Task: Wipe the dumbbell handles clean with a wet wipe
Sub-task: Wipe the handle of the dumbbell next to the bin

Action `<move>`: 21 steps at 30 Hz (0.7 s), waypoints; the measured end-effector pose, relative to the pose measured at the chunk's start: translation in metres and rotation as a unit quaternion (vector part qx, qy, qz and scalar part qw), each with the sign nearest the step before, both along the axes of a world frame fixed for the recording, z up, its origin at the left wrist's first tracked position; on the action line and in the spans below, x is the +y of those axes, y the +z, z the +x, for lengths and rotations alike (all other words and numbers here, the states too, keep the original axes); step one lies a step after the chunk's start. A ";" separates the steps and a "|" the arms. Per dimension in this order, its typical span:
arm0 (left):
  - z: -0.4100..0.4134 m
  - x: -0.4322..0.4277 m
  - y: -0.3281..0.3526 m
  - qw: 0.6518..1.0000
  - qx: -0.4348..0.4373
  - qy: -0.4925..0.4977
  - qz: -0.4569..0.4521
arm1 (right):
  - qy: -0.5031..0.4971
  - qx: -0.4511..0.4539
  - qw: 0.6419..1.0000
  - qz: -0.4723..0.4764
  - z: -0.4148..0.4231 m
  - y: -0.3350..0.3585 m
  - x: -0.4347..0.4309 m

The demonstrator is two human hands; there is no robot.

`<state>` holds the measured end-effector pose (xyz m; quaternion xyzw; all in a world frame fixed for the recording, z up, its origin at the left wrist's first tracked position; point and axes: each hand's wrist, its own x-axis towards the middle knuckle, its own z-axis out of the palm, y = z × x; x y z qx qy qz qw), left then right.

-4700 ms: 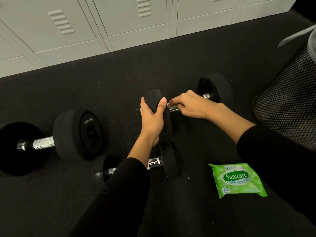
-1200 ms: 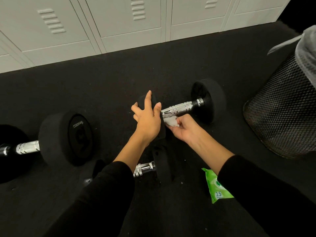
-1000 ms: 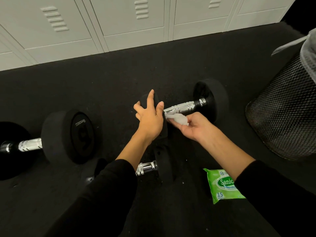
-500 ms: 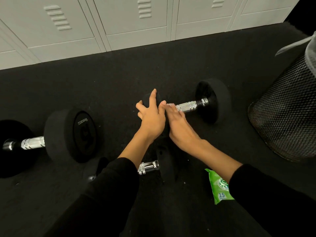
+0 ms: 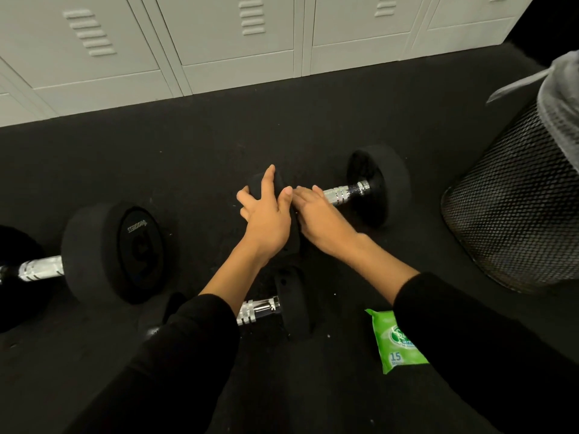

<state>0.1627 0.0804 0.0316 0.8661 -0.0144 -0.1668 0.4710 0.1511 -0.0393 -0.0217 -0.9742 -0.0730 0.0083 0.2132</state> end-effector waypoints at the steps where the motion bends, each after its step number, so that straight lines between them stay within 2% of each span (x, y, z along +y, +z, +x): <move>1: 0.000 0.000 0.000 1.000 -0.001 -0.001 0.001 | 0.017 -0.014 1.000 0.007 -0.007 -0.003 -0.005; 4: 0.000 0.001 -0.001 1.000 -0.004 -0.005 0.000 | 0.050 -0.030 0.998 -0.002 -0.016 -0.002 -0.027; 7: 0.000 0.001 -0.002 1.000 -0.007 -0.006 0.001 | 0.034 -0.018 0.999 -0.013 -0.002 0.007 -0.029; 11: 0.002 0.000 0.000 1.000 0.001 -0.004 0.009 | -0.049 0.093 0.994 -0.023 0.031 0.026 -0.011; 13: 0.003 0.000 0.000 1.000 0.003 -0.004 0.010 | -0.063 0.102 0.992 -0.042 0.036 0.030 -0.004; 15: 0.003 0.000 0.000 1.000 0.004 -0.003 0.012 | -0.073 0.068 0.994 -0.041 0.026 0.024 0.003; 18: 0.005 0.000 -0.001 1.000 -0.001 0.000 0.016 | -0.056 -0.060 0.997 0.010 -0.005 -0.002 0.010; 21: 0.007 0.000 -0.001 1.000 0.000 -0.001 0.017 | -0.016 -0.084 0.996 0.008 -0.024 -0.018 -0.006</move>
